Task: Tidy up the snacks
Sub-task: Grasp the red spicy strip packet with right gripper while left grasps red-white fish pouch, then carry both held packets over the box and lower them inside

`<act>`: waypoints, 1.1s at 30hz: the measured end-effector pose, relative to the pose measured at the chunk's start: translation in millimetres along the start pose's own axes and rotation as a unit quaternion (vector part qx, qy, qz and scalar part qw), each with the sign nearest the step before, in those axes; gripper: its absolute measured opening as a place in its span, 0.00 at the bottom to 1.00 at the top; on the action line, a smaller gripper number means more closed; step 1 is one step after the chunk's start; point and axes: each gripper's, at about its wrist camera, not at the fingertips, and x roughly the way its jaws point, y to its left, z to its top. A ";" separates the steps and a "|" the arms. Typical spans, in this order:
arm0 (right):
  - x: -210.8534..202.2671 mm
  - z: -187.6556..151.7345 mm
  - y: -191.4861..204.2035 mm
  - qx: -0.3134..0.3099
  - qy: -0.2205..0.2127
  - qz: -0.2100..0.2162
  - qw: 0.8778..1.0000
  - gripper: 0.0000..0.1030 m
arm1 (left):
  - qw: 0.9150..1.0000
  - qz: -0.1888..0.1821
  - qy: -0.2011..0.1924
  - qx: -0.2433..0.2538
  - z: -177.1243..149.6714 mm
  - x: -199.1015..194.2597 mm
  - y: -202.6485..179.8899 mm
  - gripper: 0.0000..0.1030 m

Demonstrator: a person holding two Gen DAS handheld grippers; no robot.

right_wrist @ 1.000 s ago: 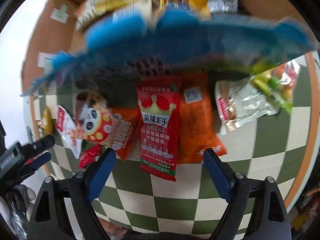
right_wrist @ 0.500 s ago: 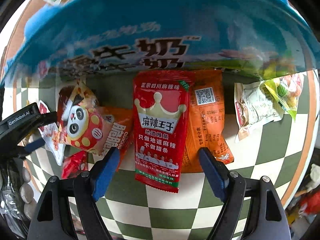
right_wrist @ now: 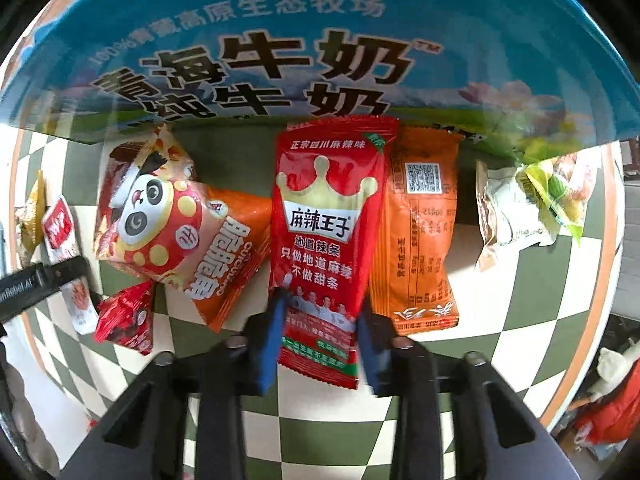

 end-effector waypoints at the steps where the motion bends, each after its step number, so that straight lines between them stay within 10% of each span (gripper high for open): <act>1: -0.2 -1.7 -1.9 0.005 0.002 0.010 1.000 0.28 | 1.000 0.001 0.002 0.002 -2.1 3.5 0.2 0.47; 6: 9.4 1.0 -15.9 0.044 0.043 0.081 0.995 0.37 | 1.000 0.006 -0.010 -0.012 -14.1 10.5 12.6 0.56; 10: 9.5 4.2 -0.2 0.026 0.038 0.049 0.998 0.40 | 1.000 0.004 -0.011 -0.026 1.4 3.2 20.4 0.54; 17: -0.9 -23.8 27.3 0.013 0.005 0.040 0.999 0.11 | 1.000 -0.014 -0.009 -0.025 -2.9 -7.8 13.8 0.41; 33: -21.7 -95.4 -5.7 0.013 0.003 0.123 0.992 0.10 | 0.996 -0.076 -0.036 0.041 -77.5 -70.5 -20.4 0.39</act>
